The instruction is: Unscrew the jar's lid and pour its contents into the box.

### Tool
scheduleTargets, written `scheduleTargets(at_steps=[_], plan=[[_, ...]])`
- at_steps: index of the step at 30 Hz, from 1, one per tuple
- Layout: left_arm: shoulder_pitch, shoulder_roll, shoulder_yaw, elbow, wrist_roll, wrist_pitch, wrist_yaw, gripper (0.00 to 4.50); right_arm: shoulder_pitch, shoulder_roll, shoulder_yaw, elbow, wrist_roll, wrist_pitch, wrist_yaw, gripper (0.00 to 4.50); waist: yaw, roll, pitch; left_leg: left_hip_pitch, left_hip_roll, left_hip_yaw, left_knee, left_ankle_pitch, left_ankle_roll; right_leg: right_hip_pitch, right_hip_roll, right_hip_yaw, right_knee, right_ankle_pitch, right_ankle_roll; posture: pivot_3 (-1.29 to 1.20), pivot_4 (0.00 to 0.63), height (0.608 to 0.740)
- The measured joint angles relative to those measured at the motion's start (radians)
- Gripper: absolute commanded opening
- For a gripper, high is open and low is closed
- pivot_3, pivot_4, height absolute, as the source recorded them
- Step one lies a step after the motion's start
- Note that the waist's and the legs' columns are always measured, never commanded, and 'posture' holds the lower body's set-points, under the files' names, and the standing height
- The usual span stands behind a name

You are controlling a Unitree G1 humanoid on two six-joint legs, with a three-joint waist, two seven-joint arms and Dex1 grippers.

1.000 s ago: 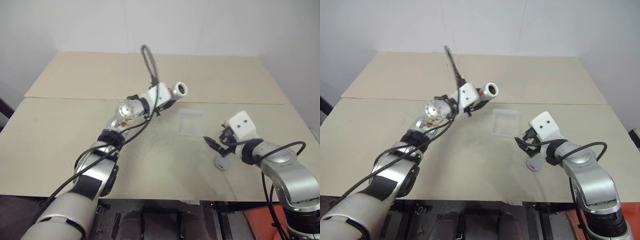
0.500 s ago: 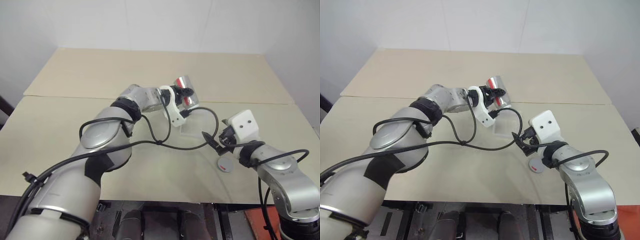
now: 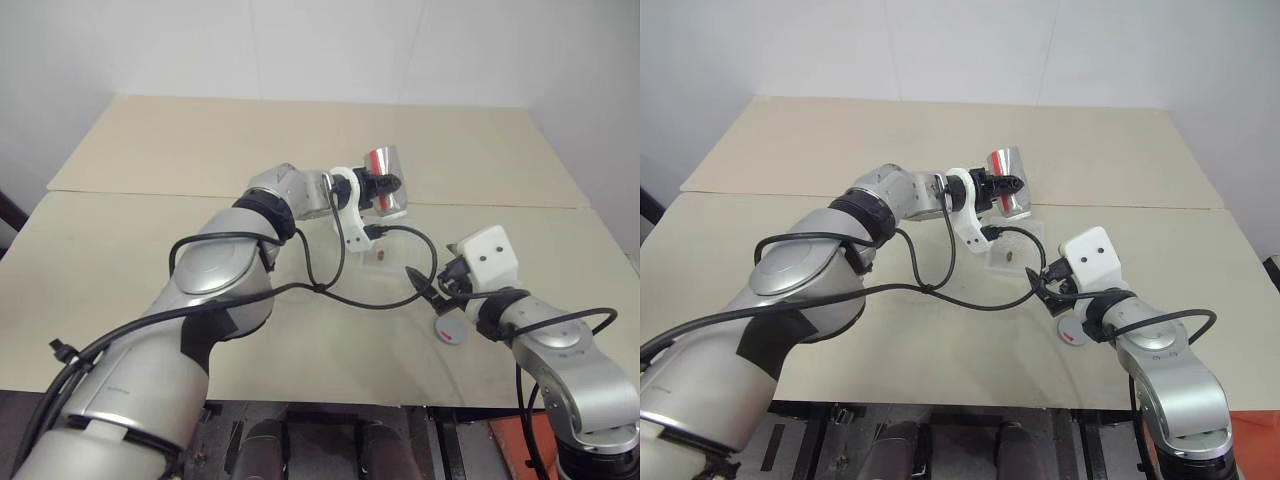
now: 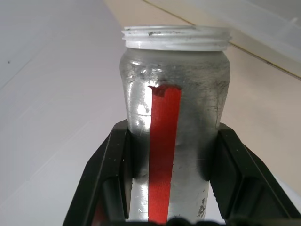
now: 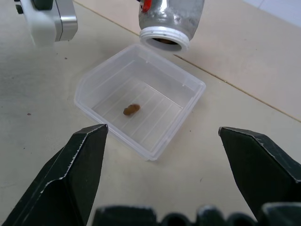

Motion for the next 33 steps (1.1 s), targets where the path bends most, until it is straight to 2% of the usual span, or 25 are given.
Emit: scheduleTargets(at_steps=[5, 9, 14, 18, 20, 24, 29, 33], plan=[[0.052, 0.017, 0.228, 0.0, -0.225, -0.034, -0.188, 1.89, -0.002, -0.001, 0.003, 0.013, -0.007, -0.001, 0.001, 4.45, -0.003, 0.0, 0.0, 0.0, 0.0, 0.0, 0.001, 0.0, 0.0, 0.0, 0.0, 0.0, 0.002, 0.0, 0.0, 0.0, 0.15, 0.74], [0.147, 0.03, 0.511, -0.003, -0.509, -0.028, -0.43, 1.89, -0.002, -0.002, 0.003, 0.014, -0.007, -0.001, 0.005, 4.45, -0.01, 0.001, 0.0, 0.0, 0.0, 0.0, 0.004, 0.0, 0.0, 0.0, 0.0, 0.0, 0.011, 0.0, 0.0, 0.0, 0.15, 0.74], [0.252, 0.012, 0.909, -0.027, -0.936, 0.108, -0.801, 1.89, -0.002, -0.014, 0.003, 0.019, -0.007, -0.008, 0.018, 4.45, -0.013, 0.001, 0.0, 0.0, 0.0, -0.001, 0.012, 0.0, 0.001, 0.001, 0.0, 0.0, 0.014, 0.0, 0.0, 0.0, 0.15, 0.74], [0.316, -0.001, 1.1, -0.139, -1.167, 0.235, -0.944, 1.89, -0.006, -0.024, 0.028, 0.036, -0.007, -0.028, 0.037, 4.45, -0.014, 0.001, 0.0, 0.001, 0.0, -0.002, 0.015, 0.0, 0.001, 0.003, -0.001, -0.001, 0.014, 0.0, 0.001, 0.0, 0.15, 0.74], [0.378, -0.001, 1.142, -0.231, -1.231, 0.276, -0.973, 1.89, -0.009, -0.026, 0.038, 0.046, -0.007, -0.031, 0.046, 4.45, -0.015, 0.001, -0.001, 0.003, 0.0, -0.003, 0.015, 0.0, 0.001, 0.004, -0.001, 0.0, 0.017, 0.001, 0.001, 0.0, 0.15, 0.74], [0.597, -0.009, 1.182, -0.468, -1.326, 0.348, -0.983, 1.89, -0.016, -0.033, 0.046, 0.066, -0.008, -0.046, 0.055, 4.45, -0.026, 0.001, -0.001, 0.008, 0.0, -0.004, 0.015, 0.001, -0.001, 0.007, -0.001, 0.0, 0.019, 0.001, 0.0, 0.0, 0.15, 0.74], [0.804, -0.033, 1.173, -0.688, -1.349, 0.414, -0.925, 1.89, -0.035, -0.034, 0.074, 0.09, -0.009, -0.068, 0.068, 4.45, -0.027, 0.001, -0.001, 0.011, -0.001, -0.006, 0.015, 0.001, -0.001, 0.011, -0.001, -0.001, 0.019, 0.002, -0.001, 0.0, 0.15, 0.74], [0.86, -0.033, 1.145, -0.748, -1.323, 0.419, -0.873, 1.89, -0.039, -0.033, 0.079, 0.108, -0.007, -0.087, 0.085, 4.45, -0.021, 0.001, -0.001, 0.015, -0.001, -0.008, 0.015, 0.001, -0.001, 0.017, -0.001, -0.003, 0.016, 0.002, 0.0, 0.0, 0.15, 0.74]])
